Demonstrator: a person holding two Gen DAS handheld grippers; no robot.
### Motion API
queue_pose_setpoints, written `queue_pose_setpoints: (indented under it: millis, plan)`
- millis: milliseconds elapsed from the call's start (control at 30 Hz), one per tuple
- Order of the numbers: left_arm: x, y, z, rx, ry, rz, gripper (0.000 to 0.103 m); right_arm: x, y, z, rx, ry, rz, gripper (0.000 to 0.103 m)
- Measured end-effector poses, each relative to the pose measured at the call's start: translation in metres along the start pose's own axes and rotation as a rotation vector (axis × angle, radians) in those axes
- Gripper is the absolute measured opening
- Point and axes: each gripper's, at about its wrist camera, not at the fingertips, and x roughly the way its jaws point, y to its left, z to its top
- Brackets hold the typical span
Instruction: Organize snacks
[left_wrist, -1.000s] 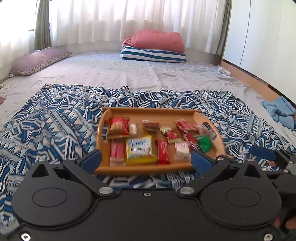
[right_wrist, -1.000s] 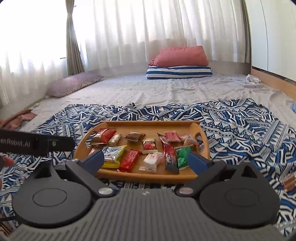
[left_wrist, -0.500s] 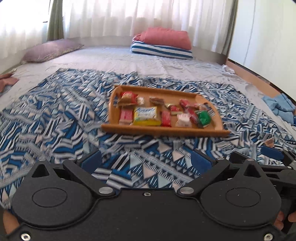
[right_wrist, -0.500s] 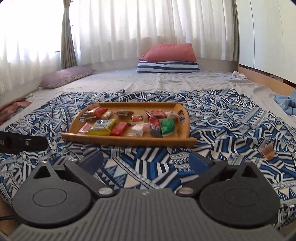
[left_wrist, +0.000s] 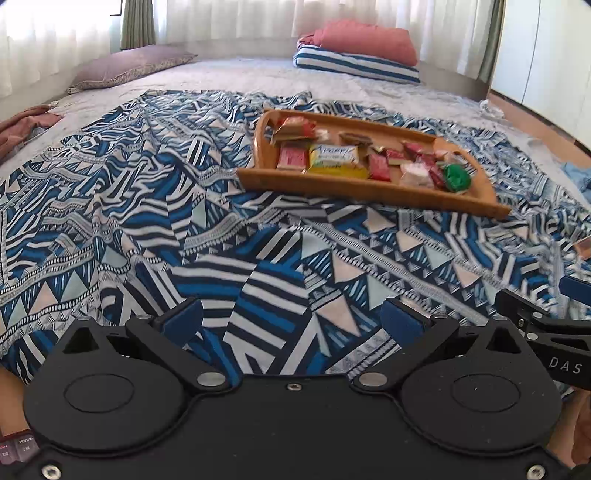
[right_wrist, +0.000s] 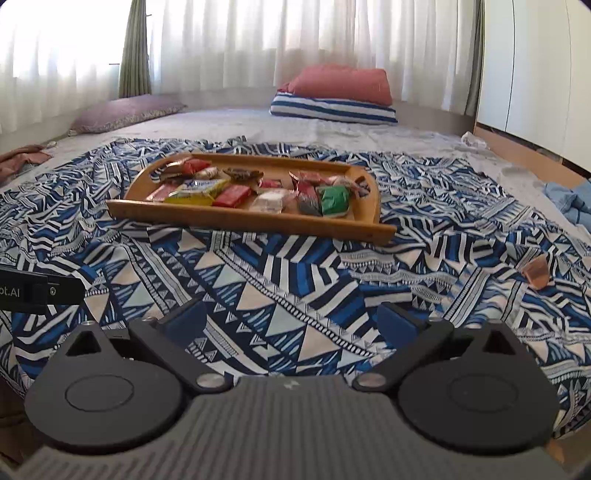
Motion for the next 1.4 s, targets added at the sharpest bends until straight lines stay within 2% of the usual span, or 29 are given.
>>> queue_pose_setpoints:
  millis: [233, 333, 533, 733, 1400]
  plan:
    - [0.023, 0.005, -0.01, -0.012, 0.033, 0.007, 0.103, 0.022, 0.004, -0.012, 0.013, 0.069, -0.003, 0.103]
    - [0.027, 0.004, -0.013, 0.001, 0.016, 0.018, 0.103, 0.029, 0.005, -0.017, 0.021, 0.091, -0.006, 0.103]
    - [0.034, -0.001, -0.017, 0.045, -0.003, 0.038, 0.103, 0.034, 0.007, -0.018, 0.006, 0.097, -0.011, 0.103]
    - [0.036, -0.002, -0.019, 0.028, -0.016, 0.045, 0.103, 0.035, 0.008, -0.02, 0.012, 0.098, -0.018, 0.103]
    - [0.038, 0.0, -0.015, 0.021, 0.012, 0.04, 0.103, 0.035, 0.01, -0.021, -0.002, 0.093, -0.024, 0.103]
